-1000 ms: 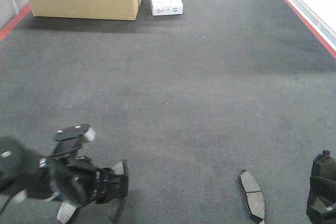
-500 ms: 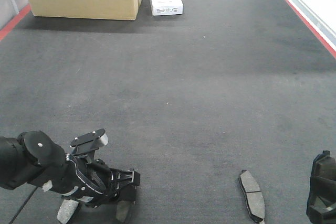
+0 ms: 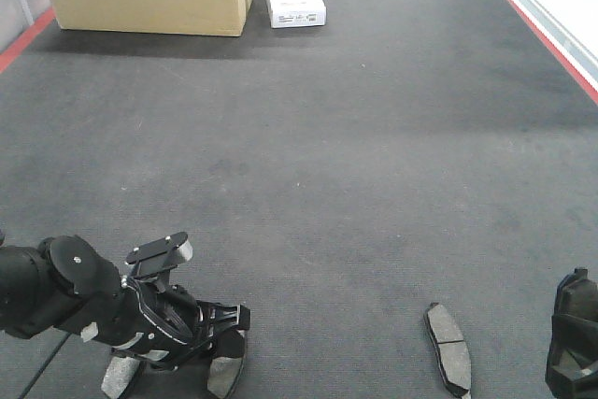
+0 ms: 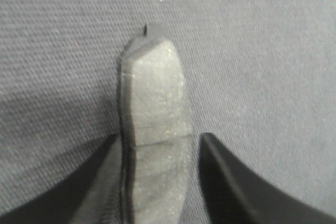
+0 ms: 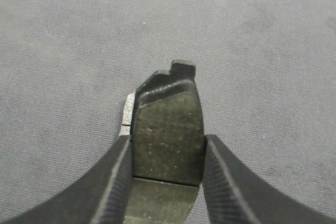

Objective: Move and align brake pads A on conveyor
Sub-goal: 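Lower the left gripper's brake pad onto the belt beside the nearest pad, then open the left gripper, release the pad and lift away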

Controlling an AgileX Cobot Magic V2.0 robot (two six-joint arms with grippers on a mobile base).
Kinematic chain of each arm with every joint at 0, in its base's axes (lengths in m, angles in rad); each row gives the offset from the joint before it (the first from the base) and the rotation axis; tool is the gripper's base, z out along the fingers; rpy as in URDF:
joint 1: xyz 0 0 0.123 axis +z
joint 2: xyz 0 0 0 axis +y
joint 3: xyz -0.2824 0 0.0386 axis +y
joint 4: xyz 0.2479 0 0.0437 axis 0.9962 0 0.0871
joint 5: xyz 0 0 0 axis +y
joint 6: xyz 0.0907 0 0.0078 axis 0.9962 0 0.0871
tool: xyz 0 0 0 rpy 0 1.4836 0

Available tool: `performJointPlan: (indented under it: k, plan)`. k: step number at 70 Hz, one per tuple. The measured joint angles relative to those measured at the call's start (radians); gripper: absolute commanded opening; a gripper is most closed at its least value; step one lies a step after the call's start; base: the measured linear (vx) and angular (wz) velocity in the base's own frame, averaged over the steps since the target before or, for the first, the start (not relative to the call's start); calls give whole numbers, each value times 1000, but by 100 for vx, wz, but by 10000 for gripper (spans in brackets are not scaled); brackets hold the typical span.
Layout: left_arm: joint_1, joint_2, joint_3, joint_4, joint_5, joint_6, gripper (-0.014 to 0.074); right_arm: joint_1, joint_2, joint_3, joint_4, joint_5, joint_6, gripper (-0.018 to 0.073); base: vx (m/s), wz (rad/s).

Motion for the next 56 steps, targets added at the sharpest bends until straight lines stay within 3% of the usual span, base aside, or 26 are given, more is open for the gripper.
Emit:
performJointPlan:
  k: [14, 30, 43, 56]
  plan:
    - [0, -12, -6, 0, -9, 11, 459, 0, 0, 0, 0, 0, 0, 125, 0, 0]
    - [0, -163, 2, 96, -28, 39, 410, 0, 0, 0, 0, 0, 0, 125, 0, 0]
    - [0, -383, 81, 175, -43, 41, 289, 0, 0, 0, 0, 0, 0, 125, 0, 0]
    - [0, -596, 134, 317, -4, 5, 91, 0, 0, 0, 0, 0, 0, 125, 0, 0]
